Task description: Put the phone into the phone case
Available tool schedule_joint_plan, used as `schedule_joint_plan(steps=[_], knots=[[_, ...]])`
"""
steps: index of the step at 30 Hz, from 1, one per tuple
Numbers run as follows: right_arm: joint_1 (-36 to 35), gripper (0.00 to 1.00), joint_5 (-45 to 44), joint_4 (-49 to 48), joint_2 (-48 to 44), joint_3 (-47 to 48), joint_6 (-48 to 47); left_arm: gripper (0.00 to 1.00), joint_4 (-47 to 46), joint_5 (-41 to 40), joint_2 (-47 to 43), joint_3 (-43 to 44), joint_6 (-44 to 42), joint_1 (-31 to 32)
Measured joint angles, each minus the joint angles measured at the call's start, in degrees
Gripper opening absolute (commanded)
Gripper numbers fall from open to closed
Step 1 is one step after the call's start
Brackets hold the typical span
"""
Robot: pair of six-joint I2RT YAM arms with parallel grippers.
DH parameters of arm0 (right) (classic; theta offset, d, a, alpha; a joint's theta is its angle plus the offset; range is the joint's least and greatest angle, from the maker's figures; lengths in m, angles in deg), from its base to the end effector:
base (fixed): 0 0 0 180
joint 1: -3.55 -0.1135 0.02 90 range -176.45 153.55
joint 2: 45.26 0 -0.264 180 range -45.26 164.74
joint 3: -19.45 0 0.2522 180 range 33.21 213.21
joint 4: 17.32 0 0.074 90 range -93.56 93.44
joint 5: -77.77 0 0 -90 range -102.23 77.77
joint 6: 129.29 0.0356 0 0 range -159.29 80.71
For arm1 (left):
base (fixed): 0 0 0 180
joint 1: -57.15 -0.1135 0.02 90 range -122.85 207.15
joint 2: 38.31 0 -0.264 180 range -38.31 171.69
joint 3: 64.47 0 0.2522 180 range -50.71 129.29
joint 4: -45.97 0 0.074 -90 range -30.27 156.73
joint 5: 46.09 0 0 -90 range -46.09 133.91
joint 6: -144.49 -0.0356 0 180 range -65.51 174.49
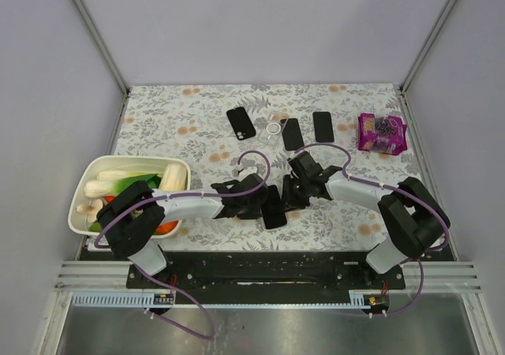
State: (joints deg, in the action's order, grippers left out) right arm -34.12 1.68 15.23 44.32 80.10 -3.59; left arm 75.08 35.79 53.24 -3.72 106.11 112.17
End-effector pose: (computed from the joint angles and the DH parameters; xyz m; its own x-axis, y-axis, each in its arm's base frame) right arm 0.2248 0.1844 0.1601 -0.9640 -0.0286 -0.2645 -0.1497 0.8803 0.4502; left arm 0.1753 -0.2417 0.1537 -0.9120 -0.0502 -0.4071 0.0896 0.9441 -0.3171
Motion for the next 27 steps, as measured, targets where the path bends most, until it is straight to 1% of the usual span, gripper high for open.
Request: schedule_joint_plan(steps=[4,14,15,18,20,27], knots=[[-0.7,0.25,-0.9,0.3,0.0,0.0,0.1,0.01,0.1,0.0,0.0,0.0,0.5,1.1],[-3.4,0.24,-3.7,0.7,-0.1,0.1,0.2,0.01,0.9,-0.3,0.0,0.2,0.8,1.6],[-3.6,0.26,-4.0,0.7,-0.1,0.2,0.2,0.01,0.9,-0.3,0.0,0.2,0.8,1.6],[-4.0,0.38,-4.7,0.9,-0.1,0.3,0.3,0.01,1.0,-0.3,0.0,0.2,0.8,1.6],[-4.4,0.43,-5.2,0.9,-0.1,0.3,0.4,0.02,1.0,-0.3,0.0,0.2,0.8,1.6],[-6.1,0.45,-8.6,4.1,-2.8,0.3,0.1,0.04,0.8,0.0,0.0,0.2,0.9,2.5]])
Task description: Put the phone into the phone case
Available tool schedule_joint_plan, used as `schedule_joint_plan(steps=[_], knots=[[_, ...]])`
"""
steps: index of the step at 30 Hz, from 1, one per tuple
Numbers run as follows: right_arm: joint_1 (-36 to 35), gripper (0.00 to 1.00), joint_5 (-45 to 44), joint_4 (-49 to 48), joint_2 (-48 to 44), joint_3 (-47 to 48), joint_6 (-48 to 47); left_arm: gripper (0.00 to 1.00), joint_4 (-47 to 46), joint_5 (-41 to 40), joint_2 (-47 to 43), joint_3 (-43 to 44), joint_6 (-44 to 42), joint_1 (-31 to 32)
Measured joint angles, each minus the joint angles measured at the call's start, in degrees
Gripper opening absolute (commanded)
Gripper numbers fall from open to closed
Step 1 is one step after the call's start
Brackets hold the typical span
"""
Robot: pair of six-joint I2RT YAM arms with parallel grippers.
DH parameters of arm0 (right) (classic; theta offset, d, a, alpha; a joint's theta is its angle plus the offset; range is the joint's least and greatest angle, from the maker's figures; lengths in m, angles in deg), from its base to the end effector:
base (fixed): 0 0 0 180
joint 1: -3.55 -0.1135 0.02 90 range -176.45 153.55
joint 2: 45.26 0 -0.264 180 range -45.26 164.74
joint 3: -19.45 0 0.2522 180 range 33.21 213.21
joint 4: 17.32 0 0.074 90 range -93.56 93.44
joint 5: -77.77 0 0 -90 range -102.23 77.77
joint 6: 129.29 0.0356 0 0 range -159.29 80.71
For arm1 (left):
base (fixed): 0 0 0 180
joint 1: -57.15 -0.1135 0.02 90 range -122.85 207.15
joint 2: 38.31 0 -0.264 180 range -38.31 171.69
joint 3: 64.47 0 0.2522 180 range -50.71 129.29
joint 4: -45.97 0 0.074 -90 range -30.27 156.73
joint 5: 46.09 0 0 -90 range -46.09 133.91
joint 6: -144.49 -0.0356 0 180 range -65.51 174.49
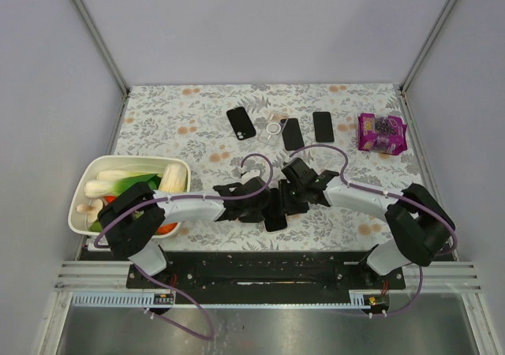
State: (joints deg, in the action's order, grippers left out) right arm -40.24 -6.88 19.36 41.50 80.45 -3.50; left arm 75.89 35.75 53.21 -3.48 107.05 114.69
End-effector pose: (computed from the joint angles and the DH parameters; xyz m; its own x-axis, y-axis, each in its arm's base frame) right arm 0.2019 0.1981 0.1704 -0.9403 -0.0948 -0.3270 -0.2099 0.9176 0.3376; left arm 0.1643 -0.2488 0.1543 -0.9172 -0.0225 -0.3979 0.1142 0.9417 -0.3165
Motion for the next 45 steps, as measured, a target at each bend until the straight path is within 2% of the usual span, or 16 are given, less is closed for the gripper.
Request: schedule_joint_plan(steps=[9,13,19,23,38,45], knots=[[0.0,0.43,-1.5,1.5,-3.3,-0.1,0.0,0.05,-0.2,0.6,-2.0,-2.2,0.3,0.2],[0.0,0.4,-1.4,1.5,-3.8,-1.5,0.1,0.05,0.0,1.4,-3.0,-3.1,0.3,0.2],[0.0,0.29,-1.3,1.8,-4.0,-3.6,0.4,0.05,0.1,2.6,-3.2,-3.3,0.3,0.9],[0.0,0.26,-1.2,1.6,-4.0,-3.8,0.7,0.05,0.0,3.3,-3.1,-3.2,0.3,1.5],[-0.2,0.29,-1.1,0.9,-5.0,-4.7,1.1,0.04,-0.6,3.9,-1.5,-1.9,0.4,1.8],[-0.4,0.32,-1.5,1.0,-9.5,-6.9,2.1,0.04,-0.7,3.9,-1.4,-1.9,0.4,1.8]])
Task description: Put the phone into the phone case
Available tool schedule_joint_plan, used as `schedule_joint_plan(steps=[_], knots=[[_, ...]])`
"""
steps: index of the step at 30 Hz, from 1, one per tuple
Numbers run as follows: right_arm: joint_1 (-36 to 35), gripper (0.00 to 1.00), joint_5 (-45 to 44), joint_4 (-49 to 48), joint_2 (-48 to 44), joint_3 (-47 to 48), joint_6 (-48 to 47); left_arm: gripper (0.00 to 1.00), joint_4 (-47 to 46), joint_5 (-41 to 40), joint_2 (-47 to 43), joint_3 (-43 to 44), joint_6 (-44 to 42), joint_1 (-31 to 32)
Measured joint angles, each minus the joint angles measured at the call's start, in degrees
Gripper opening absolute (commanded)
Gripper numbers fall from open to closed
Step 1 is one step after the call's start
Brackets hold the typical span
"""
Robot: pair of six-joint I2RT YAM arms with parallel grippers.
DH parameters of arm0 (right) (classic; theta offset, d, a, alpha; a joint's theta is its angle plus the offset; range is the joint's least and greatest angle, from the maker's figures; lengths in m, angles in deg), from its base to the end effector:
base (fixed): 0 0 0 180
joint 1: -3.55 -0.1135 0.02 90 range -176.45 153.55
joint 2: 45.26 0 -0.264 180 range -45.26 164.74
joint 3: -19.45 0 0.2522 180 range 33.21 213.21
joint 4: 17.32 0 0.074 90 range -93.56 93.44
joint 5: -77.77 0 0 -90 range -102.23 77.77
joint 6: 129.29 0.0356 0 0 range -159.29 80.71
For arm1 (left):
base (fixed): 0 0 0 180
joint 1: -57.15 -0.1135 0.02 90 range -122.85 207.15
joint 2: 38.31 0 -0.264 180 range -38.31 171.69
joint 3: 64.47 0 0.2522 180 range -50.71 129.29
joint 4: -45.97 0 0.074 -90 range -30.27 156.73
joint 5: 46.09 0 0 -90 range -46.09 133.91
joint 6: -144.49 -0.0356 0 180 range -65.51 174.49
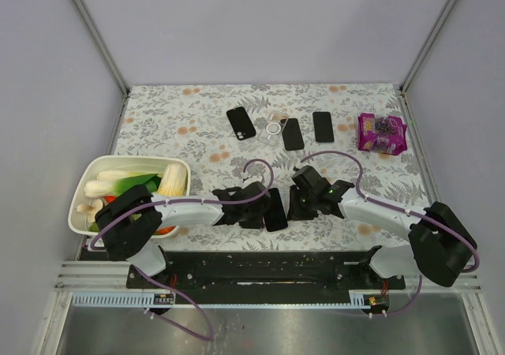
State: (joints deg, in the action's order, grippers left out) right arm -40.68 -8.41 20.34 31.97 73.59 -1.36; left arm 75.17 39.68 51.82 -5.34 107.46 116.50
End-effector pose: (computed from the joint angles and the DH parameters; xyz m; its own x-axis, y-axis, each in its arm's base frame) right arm 0.1754 0.1741 0.1765 -0.9353 -0.0545 -0.3497 -0.1831 0.9201 0.3462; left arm 0.1507 -0.2492 0.1526 -0.9364 0.0185 -0.3504 0.1523 0.9211 -0.3582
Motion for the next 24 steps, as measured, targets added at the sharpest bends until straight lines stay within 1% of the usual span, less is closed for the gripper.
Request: schedule_joint_plan(steps=[6,11,16,24], knots=[[0.0,0.31,0.3,-0.8,-1.8,-0.7,0.6,0.04,0.0,0.0,0.0,0.0,0.0,0.0],[0.0,0.29,1.7,-2.1,0.3,-1.3,0.7,0.04,0.0,0.0,0.0,0.0,0.0,0.0],[-0.1,0.2,2.4,-3.4,2.1,-1.5,0.9,0.04,0.0,0.0,0.0,0.0,0.0,0.0],[-0.8,0.18,2.8,-4.3,2.6,-1.5,0.9,0.04,0.0,0.0,0.0,0.0,0.0,0.0]])
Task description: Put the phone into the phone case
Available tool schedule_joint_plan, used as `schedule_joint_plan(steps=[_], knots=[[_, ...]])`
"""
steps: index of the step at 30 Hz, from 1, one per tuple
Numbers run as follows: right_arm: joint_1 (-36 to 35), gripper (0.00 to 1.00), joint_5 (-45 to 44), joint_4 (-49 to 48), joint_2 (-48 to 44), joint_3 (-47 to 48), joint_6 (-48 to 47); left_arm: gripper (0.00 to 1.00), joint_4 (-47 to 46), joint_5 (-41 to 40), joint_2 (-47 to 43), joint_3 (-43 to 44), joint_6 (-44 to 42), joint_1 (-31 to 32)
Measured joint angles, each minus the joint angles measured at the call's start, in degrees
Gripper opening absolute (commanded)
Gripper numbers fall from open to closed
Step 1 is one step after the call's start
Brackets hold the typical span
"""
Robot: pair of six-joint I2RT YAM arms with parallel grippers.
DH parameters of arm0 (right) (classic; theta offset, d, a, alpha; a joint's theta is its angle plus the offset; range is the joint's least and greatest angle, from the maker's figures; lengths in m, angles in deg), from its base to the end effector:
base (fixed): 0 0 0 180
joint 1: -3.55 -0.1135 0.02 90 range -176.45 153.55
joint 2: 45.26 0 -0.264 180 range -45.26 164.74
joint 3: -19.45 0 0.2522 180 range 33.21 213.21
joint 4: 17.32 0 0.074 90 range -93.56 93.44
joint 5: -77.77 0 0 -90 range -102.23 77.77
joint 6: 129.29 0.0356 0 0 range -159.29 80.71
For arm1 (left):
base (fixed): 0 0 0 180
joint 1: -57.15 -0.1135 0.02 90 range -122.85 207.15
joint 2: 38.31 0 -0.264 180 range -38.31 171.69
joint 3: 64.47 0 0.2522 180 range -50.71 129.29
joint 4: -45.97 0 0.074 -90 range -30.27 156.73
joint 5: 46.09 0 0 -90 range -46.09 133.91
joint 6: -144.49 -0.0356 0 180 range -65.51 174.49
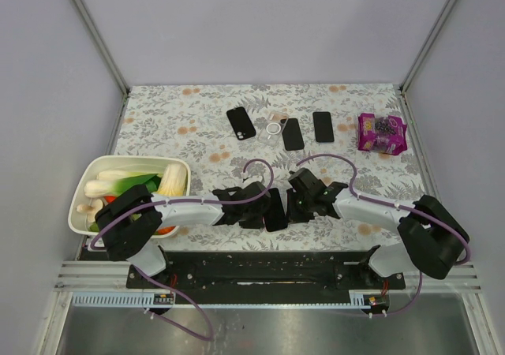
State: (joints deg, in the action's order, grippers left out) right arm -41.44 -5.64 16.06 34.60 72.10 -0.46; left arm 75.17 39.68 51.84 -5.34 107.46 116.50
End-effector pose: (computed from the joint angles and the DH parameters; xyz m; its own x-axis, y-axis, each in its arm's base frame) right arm 0.1750 0.1807 0.1628 -0.9453 -0.0642 -0.3199 -0.1919 0.9024 0.3858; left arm 0.1507 -0.2492 0.1525 -0.9365 0.0186 -0.3502 0.1522 0.9213 -0.3579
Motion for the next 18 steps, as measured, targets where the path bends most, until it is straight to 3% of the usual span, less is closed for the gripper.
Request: schedule_joint_plan(steps=[10,18], knots=[[-3.0,0.07,-4.2,0.0,0.6,0.1,0.7,0.04,0.0,0.0,0.0,0.0,0.0,0.0],[-9.5,0.06,-15.1,5.7,4.3,4.8,2.2,0.04,0.0,0.0,0.0,0.0,0.0,0.0]])
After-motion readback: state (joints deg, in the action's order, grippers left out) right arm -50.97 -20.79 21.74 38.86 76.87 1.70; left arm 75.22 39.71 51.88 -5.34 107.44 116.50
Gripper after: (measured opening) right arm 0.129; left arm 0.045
